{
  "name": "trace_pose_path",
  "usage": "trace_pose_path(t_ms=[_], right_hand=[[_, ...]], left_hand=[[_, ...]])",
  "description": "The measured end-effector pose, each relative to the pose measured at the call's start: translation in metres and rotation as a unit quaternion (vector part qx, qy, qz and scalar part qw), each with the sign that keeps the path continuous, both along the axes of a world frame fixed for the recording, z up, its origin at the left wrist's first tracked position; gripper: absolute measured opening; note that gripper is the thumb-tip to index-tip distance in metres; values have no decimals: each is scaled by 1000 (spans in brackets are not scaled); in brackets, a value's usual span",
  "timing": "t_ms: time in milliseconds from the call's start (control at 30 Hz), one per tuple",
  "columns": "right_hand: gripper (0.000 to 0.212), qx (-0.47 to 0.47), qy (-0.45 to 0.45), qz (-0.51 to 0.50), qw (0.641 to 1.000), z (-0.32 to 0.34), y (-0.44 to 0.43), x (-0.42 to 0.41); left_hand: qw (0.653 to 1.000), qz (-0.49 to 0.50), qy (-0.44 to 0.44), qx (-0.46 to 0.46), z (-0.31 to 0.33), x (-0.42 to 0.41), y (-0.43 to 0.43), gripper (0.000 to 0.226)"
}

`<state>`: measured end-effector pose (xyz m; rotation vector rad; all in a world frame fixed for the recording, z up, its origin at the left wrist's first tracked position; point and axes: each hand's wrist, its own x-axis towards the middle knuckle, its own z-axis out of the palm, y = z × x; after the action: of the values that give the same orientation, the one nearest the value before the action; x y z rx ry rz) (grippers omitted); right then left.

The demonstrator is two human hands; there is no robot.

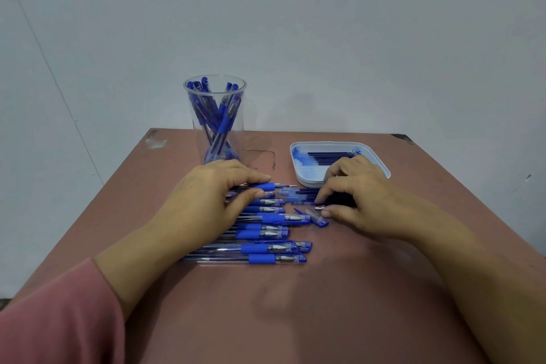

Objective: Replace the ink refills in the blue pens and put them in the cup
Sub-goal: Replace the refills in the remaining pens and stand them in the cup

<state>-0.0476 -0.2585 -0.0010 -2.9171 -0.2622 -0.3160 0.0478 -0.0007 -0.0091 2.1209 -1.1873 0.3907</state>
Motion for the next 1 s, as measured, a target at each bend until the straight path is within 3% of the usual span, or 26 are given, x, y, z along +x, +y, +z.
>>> trace_pose_path(t_ms=[400, 633, 800, 1000], right_hand=[[5, -26, 34, -6, 999, 3, 8, 0], [18, 97, -6, 2, 995, 8, 20, -4], [16, 60, 6, 11, 998, 4, 21, -1], [20, 78, 3, -15, 997, 5, 20, -2]], left_hand=[[1000, 2, -7, -2, -1, 0, 0, 27], [1000, 5, -8, 6, -1, 0, 0, 27], [1000, 4, -13, 9, 1, -1, 1, 28], [1000, 4, -18, 5, 0, 0, 1, 27]])
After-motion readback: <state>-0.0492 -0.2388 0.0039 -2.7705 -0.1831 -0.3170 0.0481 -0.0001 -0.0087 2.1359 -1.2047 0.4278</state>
